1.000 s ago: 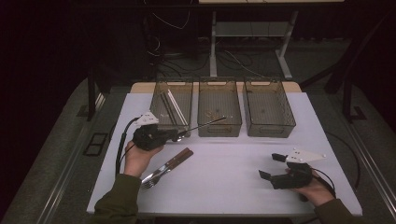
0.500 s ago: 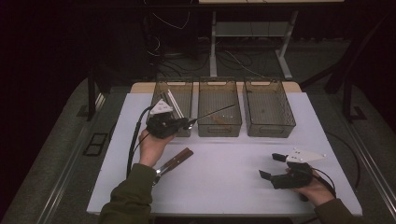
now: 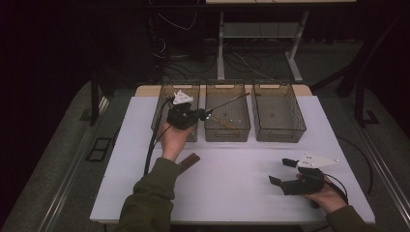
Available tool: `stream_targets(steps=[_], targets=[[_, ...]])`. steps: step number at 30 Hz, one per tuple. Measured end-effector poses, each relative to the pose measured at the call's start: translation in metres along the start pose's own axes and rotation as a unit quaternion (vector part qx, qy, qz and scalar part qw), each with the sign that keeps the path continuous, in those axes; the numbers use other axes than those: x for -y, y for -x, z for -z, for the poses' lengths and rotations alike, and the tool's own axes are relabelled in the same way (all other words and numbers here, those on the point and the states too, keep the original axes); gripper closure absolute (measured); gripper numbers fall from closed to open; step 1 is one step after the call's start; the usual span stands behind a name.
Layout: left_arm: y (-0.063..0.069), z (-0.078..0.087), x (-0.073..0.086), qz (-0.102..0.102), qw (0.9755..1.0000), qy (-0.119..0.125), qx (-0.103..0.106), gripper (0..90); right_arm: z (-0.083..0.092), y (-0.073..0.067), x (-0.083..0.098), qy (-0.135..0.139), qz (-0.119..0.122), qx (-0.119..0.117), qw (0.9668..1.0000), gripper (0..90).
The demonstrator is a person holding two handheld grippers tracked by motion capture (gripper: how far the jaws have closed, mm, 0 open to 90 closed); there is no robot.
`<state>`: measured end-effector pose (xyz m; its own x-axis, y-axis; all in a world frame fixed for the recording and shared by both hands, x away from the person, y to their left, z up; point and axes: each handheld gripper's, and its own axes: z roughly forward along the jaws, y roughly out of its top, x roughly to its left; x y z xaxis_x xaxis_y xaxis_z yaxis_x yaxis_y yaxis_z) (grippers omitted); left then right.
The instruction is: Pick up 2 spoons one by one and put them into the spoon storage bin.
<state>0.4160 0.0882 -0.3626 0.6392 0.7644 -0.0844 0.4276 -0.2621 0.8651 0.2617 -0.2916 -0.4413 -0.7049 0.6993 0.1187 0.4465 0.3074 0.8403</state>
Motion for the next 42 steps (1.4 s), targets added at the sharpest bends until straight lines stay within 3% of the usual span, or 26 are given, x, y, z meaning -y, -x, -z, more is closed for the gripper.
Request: stream_targets(steps=[9, 15, 21, 30, 39, 42], targets=[[0.004, -0.028, -0.008, 0.005, 0.9992, -0.014, -0.036, 87.3, 0.001, 0.000, 0.000, 0.003, -0.002, -0.001, 1.0000, 14.2], [0.008, -0.045, -0.009, 0.005, 0.9978, -0.036, -0.056, 87.3, 0.001, 0.000, -0.001, 0.004, -0.004, -0.003, 1.0000, 14.2], [0.009, -0.054, -0.005, 0.007, 0.9966, -0.054, -0.063, 87.2, 0.002, 0.000, -0.001, 0.006, -0.004, -0.004, 1.0000, 14.2], [0.010, -0.058, -0.001, -0.002, 0.9956, -0.072, -0.060, 86.0, 0.002, 0.000, -0.001, 0.006, -0.002, -0.004, 1.0000, 14.2], [0.010, -0.055, -0.002, -0.007, 0.9968, -0.060, -0.053, 66.0, 0.002, 0.000, -0.001, 0.006, -0.004, -0.004, 1.0000, 14.2], [0.010, -0.052, -0.003, -0.007, 0.9981, -0.053, -0.031, 58.3, 0.002, 0.000, -0.001, 0.006, -0.004, -0.003, 1.0000, 14.2]])
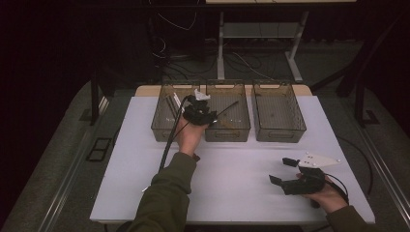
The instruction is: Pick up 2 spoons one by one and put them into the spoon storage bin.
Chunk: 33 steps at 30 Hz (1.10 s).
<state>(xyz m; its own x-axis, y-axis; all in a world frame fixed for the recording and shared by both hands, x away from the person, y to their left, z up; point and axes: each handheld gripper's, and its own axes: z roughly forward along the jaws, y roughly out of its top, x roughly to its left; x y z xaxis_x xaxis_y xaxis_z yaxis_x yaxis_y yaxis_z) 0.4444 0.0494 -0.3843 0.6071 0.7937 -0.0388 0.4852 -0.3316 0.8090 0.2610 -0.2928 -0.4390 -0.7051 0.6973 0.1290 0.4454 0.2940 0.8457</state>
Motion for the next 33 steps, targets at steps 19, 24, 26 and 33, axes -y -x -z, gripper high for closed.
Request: stream_targets(steps=[19, 24, 26, 33], targets=[[-0.002, 0.044, 0.014, -0.029, 0.9963, 0.027, 0.076, 35.2, -0.001, 0.000, 0.000, -0.003, 0.006, -0.001, 1.0000, 14.2], [-0.001, 0.056, 0.022, -0.033, 0.9955, 0.028, 0.084, 31.4, -0.001, 0.000, 0.000, -0.004, 0.006, 0.000, 1.0000, 14.2], [-0.002, 0.062, 0.025, -0.042, 0.9950, 0.026, 0.087, 30.7, -0.001, 0.000, 0.000, -0.005, 0.005, 0.000, 1.0000, 14.2], [-0.003, 0.077, 0.039, -0.046, 0.9942, 0.031, 0.091, 27.6, -0.002, 0.000, 0.001, -0.007, 0.003, 0.001, 1.0000, 14.2]])
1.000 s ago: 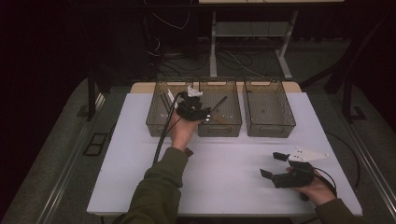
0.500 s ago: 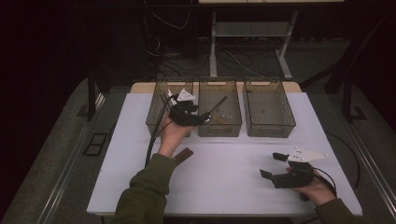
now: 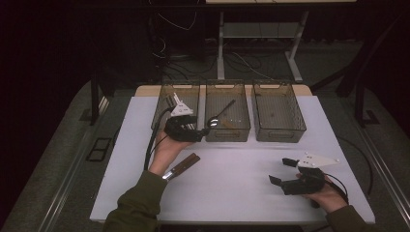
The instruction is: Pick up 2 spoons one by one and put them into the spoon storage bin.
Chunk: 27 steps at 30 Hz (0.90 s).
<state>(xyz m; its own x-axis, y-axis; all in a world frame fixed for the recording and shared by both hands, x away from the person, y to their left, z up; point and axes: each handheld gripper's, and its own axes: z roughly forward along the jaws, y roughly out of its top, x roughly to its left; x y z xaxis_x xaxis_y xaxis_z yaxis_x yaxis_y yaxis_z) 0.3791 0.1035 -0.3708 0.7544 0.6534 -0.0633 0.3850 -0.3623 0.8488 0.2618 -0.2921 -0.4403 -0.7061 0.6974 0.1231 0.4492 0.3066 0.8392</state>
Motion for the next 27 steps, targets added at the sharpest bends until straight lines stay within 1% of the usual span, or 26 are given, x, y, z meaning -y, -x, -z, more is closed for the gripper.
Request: stream_targets(steps=[2, 4, 7, 14, 23, 27], targets=[[0.000, 0.004, 0.004, 0.000, 1.0000, 0.000, 0.000, 26.2, 0.000, 0.000, 0.000, 0.000, 0.000, 0.000, 1.0000, 14.2], [0.000, 0.008, 0.008, 0.004, 1.0000, 0.003, 0.000, 25.1, 0.000, 0.000, 0.000, -0.001, 0.000, 0.001, 1.0000, 14.2], [0.001, 0.014, 0.016, 0.001, 1.0000, 0.002, 0.001, 23.9, 0.000, 0.001, 0.000, 0.000, 0.000, 0.002, 1.0000, 14.2], [0.002, 0.028, 0.034, 0.002, 1.0000, 0.004, 0.005, 20.2, 0.000, 0.001, 0.000, 0.000, -0.001, 0.005, 1.0000, 14.2], [0.002, 0.051, 0.058, 0.008, 1.0000, -0.002, -0.002, 19.8, 0.000, 0.002, 0.000, 0.000, 0.000, 0.006, 1.0000, 14.2], [0.001, 0.060, 0.068, 0.009, 0.9999, -0.008, -0.006, 20.9, 0.000, 0.001, 0.000, -0.001, 0.000, 0.007, 1.0000, 14.2]])
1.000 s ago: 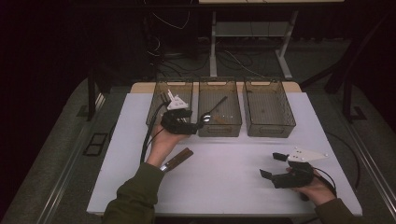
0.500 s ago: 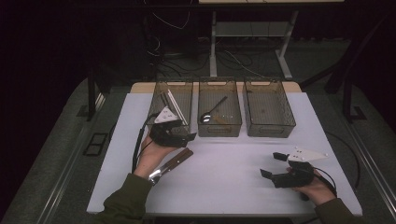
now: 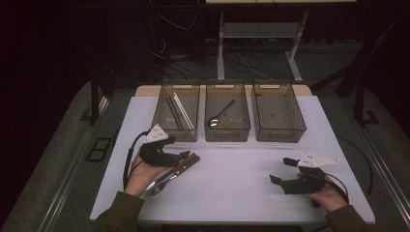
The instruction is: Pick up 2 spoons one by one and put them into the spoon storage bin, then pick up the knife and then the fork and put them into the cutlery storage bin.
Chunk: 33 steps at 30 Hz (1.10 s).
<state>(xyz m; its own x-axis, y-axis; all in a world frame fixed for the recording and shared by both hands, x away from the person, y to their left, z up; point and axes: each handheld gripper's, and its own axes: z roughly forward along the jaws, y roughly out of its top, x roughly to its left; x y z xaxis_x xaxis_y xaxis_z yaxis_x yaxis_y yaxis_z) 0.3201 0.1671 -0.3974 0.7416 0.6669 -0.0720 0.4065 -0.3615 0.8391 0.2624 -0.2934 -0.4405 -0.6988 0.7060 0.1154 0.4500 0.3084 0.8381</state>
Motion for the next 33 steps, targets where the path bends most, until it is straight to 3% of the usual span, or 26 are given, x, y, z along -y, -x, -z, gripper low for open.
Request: stream_targets(steps=[10, 19, 25, 33], targets=[[-0.003, 0.014, 0.021, 0.009, 0.9999, -0.013, 0.001, 30.5, 0.000, 0.001, 0.000, 0.000, 0.003, 0.000, 1.0000, 14.2], [-0.010, 0.019, 0.041, 0.025, 0.9988, -0.042, -0.003, 44.5, 0.000, 0.000, 0.000, 0.000, 0.001, 0.001, 1.0000, 14.2], [-0.013, 0.017, 0.047, 0.030, 0.9980, -0.055, 0.005, 57.9, 0.000, 0.000, 0.000, 0.000, 0.004, 0.002, 1.0000, 14.2], [-0.010, 0.009, 0.049, 0.020, 0.9964, -0.081, 0.015, 67.0, 0.000, -0.001, 0.000, -0.002, 0.004, 0.002, 1.0000, 14.2]])
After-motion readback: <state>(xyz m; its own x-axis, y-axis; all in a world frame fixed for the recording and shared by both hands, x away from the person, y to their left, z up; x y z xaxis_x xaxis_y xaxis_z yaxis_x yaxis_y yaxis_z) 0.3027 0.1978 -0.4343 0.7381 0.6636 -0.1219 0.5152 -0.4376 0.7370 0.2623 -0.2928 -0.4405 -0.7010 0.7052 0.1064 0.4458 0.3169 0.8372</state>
